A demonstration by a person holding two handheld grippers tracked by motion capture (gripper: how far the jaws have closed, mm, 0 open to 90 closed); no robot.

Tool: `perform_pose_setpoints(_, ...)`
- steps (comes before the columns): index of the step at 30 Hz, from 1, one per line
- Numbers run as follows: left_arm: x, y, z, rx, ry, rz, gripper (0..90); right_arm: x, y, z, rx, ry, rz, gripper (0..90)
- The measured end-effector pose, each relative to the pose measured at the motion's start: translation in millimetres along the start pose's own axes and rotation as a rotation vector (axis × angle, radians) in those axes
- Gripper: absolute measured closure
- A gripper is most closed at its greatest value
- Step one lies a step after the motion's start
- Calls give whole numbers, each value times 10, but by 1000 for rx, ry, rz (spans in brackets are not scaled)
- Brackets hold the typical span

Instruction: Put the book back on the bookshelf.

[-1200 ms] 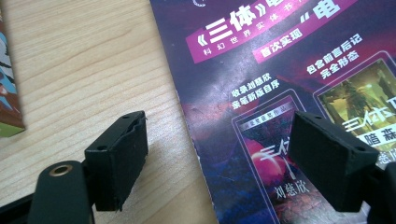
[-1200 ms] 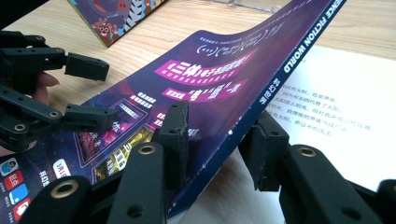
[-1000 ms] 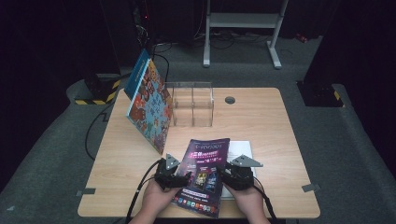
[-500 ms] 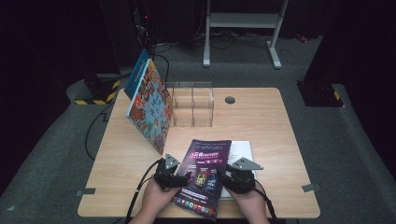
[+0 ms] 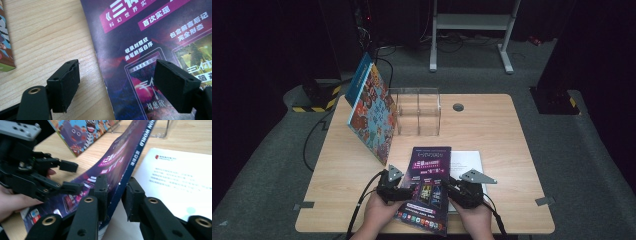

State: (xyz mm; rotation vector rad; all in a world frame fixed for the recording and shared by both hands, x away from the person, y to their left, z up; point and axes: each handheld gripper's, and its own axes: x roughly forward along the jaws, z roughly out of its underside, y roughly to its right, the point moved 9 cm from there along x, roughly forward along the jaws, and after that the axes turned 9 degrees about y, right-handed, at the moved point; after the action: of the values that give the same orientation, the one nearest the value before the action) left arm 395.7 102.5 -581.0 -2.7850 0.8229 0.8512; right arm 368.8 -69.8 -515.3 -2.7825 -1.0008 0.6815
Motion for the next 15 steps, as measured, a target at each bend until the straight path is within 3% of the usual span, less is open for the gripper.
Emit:
perform_pose_setpoints(8, -49, 2, -40, 6, 29, 4, 223, 34, -135, -119, 41, 29, -42, 818)
perform_pose_setpoints(15, -112, -28, -92, 5, 61, 3, 226, 69, -247, -259, 1, 51, -52, 841)
